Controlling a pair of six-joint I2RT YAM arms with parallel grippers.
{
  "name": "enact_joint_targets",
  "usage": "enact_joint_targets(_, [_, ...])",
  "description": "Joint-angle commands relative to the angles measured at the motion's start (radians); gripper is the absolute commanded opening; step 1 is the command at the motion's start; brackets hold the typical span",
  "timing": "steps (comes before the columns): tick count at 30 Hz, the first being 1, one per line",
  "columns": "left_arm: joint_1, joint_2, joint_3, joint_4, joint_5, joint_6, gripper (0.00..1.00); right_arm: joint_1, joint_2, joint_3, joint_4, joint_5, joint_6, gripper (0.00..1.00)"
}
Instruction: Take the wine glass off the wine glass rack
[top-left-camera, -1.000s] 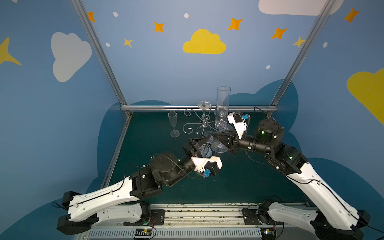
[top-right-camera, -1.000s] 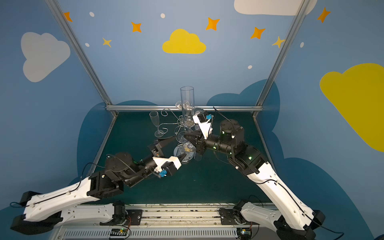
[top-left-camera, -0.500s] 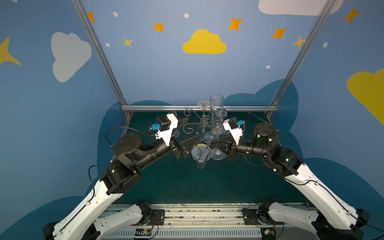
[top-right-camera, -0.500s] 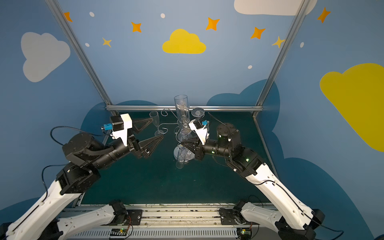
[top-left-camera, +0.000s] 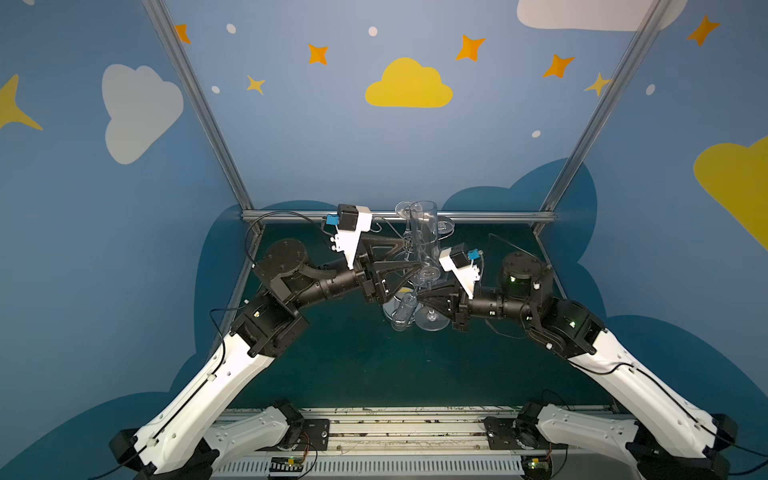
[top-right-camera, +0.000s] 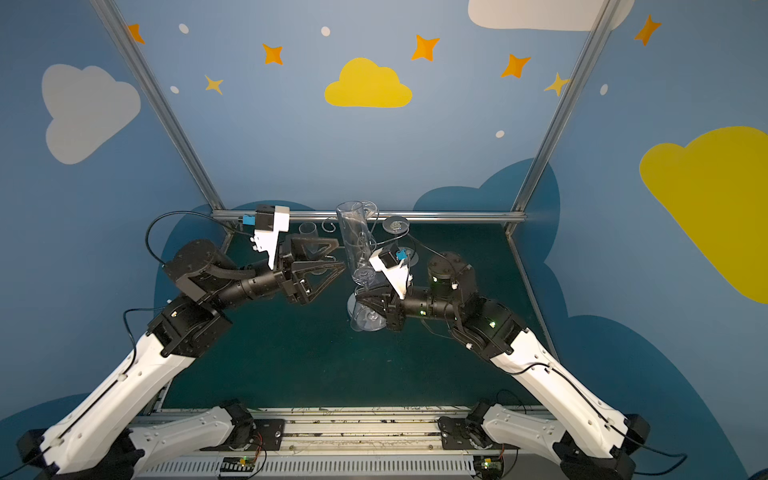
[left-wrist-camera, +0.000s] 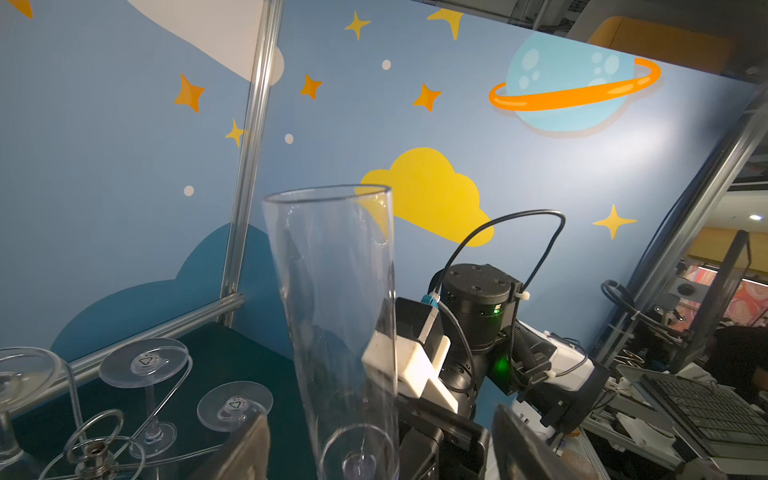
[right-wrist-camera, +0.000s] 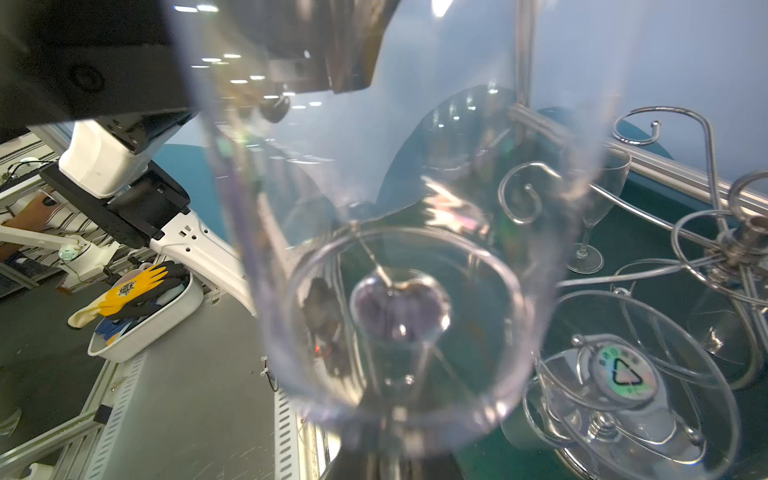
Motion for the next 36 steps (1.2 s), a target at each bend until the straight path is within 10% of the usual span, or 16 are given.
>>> enact_joint_targets(1, [0.008, 0.006, 0.013, 0.061, 0.049, -0.056, 0.82, 0.014, -0.02, -0.013, 0.028, -0.006, 0.0, 0.0])
enact_joint_targets(21, [0.009, 0.038, -0.021, 0.061, 0.041, -0.031, 0.72, 0.124, 0.015, -0.074, 0.105, 0.039, 0.039, 0.0])
enact_joint_targets(36, [0.008, 0.02, -0.088, 0.139, 0.006, -0.076, 0.39, 0.156, 0.038, -0.084, 0.12, 0.088, 0.035, 0.0])
